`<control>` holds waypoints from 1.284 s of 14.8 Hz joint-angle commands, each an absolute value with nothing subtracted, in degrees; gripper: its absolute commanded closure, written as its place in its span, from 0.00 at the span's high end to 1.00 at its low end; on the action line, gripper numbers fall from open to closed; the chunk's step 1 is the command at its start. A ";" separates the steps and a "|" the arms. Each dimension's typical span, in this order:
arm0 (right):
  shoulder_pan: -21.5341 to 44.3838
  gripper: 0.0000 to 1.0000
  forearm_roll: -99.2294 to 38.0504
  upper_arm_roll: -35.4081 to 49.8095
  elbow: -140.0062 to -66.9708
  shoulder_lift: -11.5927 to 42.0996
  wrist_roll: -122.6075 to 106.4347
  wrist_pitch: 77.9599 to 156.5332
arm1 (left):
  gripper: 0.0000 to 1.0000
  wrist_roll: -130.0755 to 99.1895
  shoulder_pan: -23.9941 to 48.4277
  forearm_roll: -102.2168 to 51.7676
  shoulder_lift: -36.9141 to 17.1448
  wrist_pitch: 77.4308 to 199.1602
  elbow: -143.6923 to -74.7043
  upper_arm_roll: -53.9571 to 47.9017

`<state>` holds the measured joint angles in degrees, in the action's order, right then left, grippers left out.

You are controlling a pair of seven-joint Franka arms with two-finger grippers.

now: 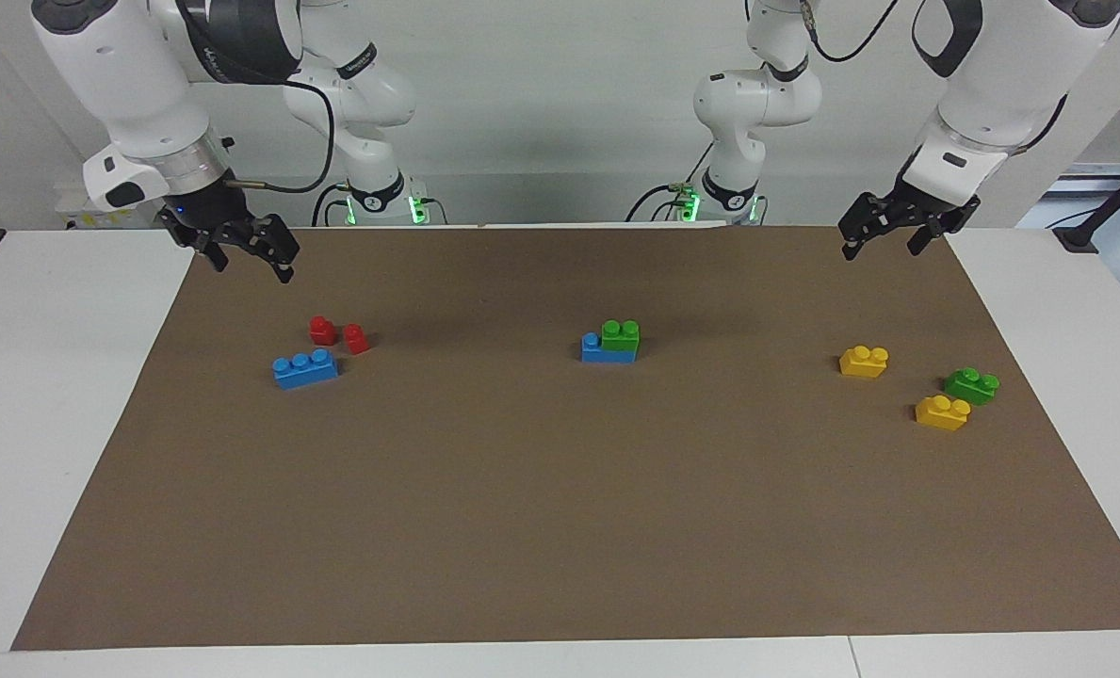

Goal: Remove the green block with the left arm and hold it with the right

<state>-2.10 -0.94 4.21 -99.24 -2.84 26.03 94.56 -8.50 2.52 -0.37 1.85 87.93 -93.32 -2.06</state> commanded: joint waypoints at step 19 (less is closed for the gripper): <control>2.20 1.00 -16.07 5.80 -111.53 -7.12 71.27 105.64 | 1.00 -78.53 15.37 -4.48 10.20 105.45 -112.93 -2.20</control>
